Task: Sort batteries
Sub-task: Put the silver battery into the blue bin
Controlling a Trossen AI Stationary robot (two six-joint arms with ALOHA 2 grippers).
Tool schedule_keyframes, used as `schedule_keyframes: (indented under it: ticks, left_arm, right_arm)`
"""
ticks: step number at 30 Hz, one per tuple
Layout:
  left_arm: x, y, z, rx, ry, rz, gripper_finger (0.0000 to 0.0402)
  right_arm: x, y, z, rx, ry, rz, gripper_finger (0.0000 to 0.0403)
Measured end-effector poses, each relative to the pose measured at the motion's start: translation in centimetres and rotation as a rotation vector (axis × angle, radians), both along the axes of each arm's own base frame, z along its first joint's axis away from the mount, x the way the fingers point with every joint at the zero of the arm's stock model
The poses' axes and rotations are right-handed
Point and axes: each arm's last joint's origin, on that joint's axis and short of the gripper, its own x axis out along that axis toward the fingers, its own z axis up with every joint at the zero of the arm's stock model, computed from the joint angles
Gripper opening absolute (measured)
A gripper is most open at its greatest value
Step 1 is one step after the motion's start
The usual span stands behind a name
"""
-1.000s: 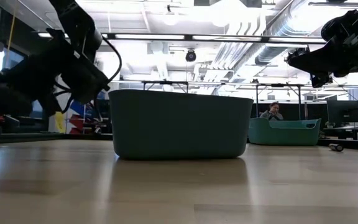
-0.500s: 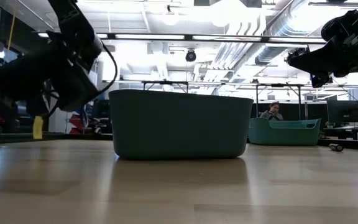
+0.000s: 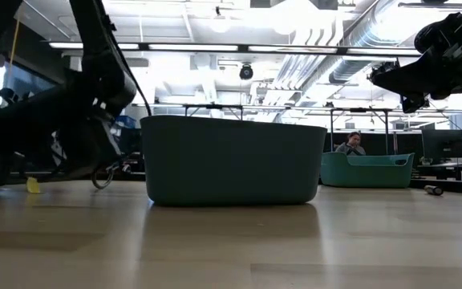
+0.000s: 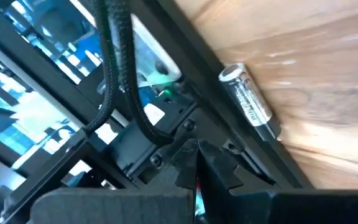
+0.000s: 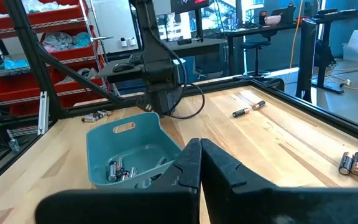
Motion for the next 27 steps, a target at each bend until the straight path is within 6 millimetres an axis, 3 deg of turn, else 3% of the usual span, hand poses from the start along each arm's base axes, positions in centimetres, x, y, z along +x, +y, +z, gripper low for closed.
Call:
schedule_keyframes:
  ticks: [7, 15, 27]
  left_arm:
    - [0.2, 0.1, -0.7, -0.031, -0.048, -0.04, 0.0]
    - [-0.9, 0.0, -1.1, -0.034, -0.078, -0.028, 0.0]
    - [-0.9, 0.2, 0.3, 0.084, -0.316, -0.067, 0.0]
  right_arm:
    - [0.0, 0.0, 0.0, 0.0, 0.0, 0.0, 0.0]
    - [0.0, 0.0, 0.0, 0.0, 0.0, 0.0, 0.0]
    - [0.0, 0.0, 0.0, 0.0, 0.0, 0.0, 0.0]
